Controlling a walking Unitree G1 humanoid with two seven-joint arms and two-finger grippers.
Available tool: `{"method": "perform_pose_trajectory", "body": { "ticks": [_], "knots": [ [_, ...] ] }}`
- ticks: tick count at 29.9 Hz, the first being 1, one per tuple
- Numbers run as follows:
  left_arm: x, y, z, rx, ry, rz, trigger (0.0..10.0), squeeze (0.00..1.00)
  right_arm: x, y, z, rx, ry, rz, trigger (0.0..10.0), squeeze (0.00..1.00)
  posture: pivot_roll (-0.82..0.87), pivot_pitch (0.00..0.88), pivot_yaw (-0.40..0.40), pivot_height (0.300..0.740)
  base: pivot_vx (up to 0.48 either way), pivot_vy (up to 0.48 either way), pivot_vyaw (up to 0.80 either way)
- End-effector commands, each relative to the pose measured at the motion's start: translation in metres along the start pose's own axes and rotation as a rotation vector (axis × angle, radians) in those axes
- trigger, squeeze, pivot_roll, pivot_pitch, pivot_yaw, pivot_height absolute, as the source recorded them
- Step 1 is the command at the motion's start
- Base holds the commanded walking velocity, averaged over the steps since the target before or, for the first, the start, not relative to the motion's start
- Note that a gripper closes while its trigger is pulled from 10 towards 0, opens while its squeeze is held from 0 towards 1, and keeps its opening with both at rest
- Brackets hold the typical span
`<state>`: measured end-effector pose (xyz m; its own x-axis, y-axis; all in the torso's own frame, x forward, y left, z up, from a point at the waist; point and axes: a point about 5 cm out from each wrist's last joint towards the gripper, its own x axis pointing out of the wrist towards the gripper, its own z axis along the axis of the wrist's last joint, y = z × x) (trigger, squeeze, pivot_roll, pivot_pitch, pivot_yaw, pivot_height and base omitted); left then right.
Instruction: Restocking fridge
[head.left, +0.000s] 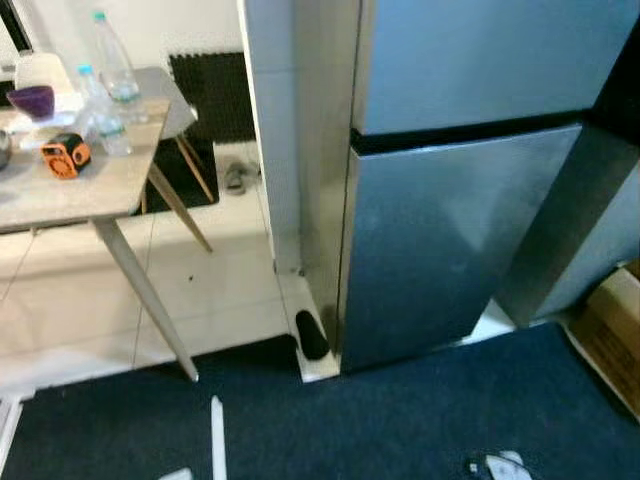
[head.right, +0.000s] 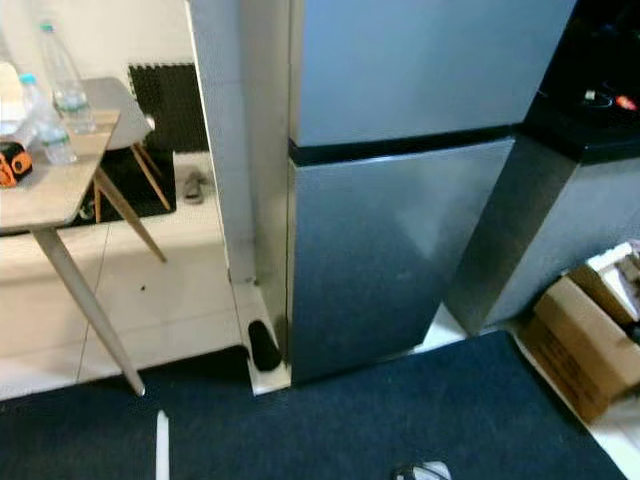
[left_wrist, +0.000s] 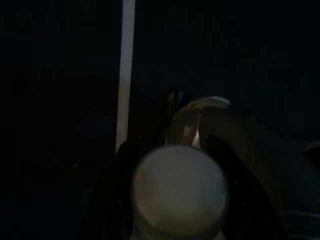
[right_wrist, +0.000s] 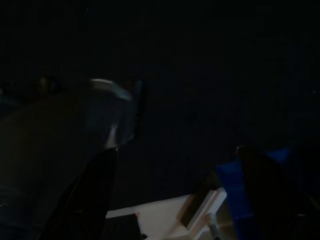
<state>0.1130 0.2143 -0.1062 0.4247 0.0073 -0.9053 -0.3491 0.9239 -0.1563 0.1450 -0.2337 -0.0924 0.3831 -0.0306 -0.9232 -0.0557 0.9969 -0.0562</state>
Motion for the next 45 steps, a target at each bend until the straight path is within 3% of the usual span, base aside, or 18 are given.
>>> {"method": "perform_pose_trajectory", "body": {
  "ticks": [1,14,36,45],
  "knots": [
    [0.0012,-0.0064,0.0012,-0.022,-0.012,-0.034,10.0,0.0,0.0007,0.0036,0.0003,0.01,-0.001,0.009,10.0,0.0,-0.02,0.0,0.015,0.74,0.0,0.0,0.0],
    [0.0011,-0.0062,0.0014,-0.026,-0.016,-0.037,10.0,0.0,0.001,0.0047,0.002,0.007,-0.003,0.014,10.0,0.0,-0.03,0.0,0.016,0.74,0.0,0.0,0.0],
    [0.0009,-0.006,0.001,-0.004,-0.012,-0.046,10.0,0.0,0.001,0.005,0.0013,0.004,-0.002,0.015,10.0,0.0,-0.03,0.0,0.015,0.74,0.437,0.0,0.0],
    [0.0013,-0.008,0.001,0.04,-0.004,-0.055,10.0,0.0,0.001,0.0053,0.001,0.007,-0.003,0.016,10.0,0.0,-0.03,0.0,0.016,0.74,0.065,-0.143,0.0]
  ]
}}
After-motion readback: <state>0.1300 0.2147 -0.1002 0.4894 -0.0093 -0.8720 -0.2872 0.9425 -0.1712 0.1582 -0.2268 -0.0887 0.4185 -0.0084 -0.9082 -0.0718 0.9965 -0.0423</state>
